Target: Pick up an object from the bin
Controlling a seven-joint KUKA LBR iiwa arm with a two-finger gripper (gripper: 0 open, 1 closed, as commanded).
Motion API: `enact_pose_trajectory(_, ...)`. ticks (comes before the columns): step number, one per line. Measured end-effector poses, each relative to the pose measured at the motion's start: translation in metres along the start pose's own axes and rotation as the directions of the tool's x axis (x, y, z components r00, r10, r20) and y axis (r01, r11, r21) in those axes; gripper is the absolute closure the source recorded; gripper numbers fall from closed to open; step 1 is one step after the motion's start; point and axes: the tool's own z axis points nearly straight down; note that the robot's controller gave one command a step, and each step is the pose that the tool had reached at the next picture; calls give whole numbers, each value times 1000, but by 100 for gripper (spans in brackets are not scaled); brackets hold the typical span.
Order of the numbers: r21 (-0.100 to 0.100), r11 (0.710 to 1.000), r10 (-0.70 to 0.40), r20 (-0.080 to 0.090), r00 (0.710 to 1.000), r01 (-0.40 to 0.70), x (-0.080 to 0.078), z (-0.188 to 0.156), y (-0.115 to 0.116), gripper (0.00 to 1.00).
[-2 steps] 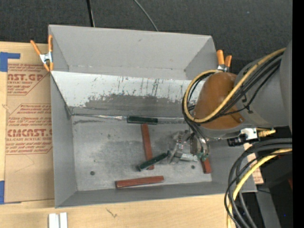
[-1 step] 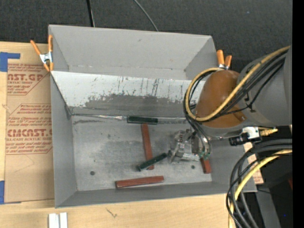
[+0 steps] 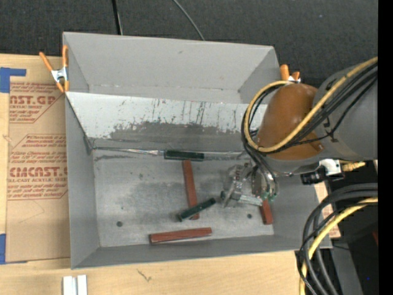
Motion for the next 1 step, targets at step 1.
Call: enact_pose_trajectory(1,-2,1000,0,8,1000,0,-2,-23,0,100)
